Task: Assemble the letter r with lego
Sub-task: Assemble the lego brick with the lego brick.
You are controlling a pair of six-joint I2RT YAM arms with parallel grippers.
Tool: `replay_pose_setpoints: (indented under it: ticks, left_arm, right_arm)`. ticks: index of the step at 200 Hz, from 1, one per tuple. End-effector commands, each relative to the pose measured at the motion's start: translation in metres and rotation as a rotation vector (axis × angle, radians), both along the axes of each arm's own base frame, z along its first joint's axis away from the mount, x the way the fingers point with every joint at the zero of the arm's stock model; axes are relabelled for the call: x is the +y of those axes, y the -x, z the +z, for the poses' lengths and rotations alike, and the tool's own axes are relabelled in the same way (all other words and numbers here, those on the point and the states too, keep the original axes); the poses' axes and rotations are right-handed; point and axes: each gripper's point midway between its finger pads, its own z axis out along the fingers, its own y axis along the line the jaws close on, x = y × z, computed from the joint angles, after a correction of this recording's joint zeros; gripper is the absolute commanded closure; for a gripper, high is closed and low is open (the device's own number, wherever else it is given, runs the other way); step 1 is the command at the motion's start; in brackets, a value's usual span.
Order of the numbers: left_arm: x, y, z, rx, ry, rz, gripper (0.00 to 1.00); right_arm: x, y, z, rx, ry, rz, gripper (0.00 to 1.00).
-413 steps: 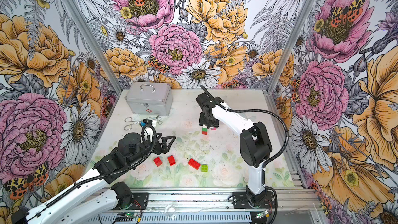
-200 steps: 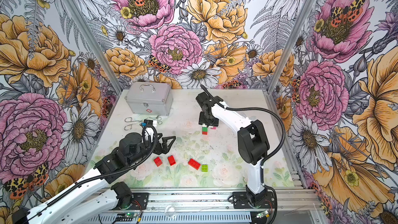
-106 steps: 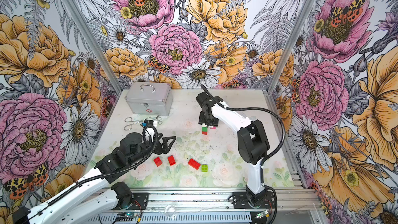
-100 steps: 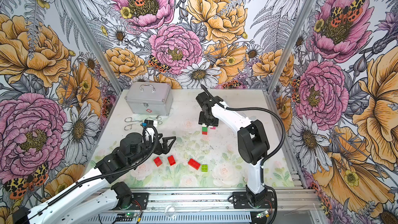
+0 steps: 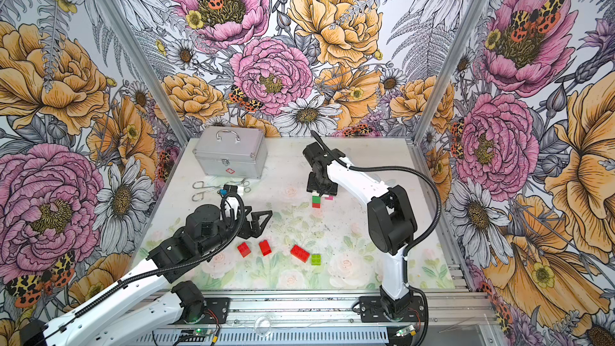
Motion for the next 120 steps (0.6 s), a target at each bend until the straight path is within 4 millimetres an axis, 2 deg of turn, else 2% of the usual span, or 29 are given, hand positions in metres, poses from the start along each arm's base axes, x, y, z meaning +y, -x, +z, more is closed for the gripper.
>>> replay_pose_setpoints:
  ticks: [1,71,120]
  left_arm:
    - [-0.0003,0.0008,0.0008,-0.019,0.004,-0.017,0.01]
    - [0.0002,0.0019,0.0005,-0.019,0.008,-0.017,0.01]
    - [-0.0001,0.0019,0.0004,-0.018,0.008,-0.019,0.01]
  right_arm:
    - [-0.0032,0.0037,0.0061,-0.014,0.003,-0.008,0.66]
    - [-0.0015,0.0048,0.0125,-0.024,-0.010,-0.002,0.66]
    - [-0.0003,0.0079,0.0087,-0.008,-0.016,-0.005,0.66]
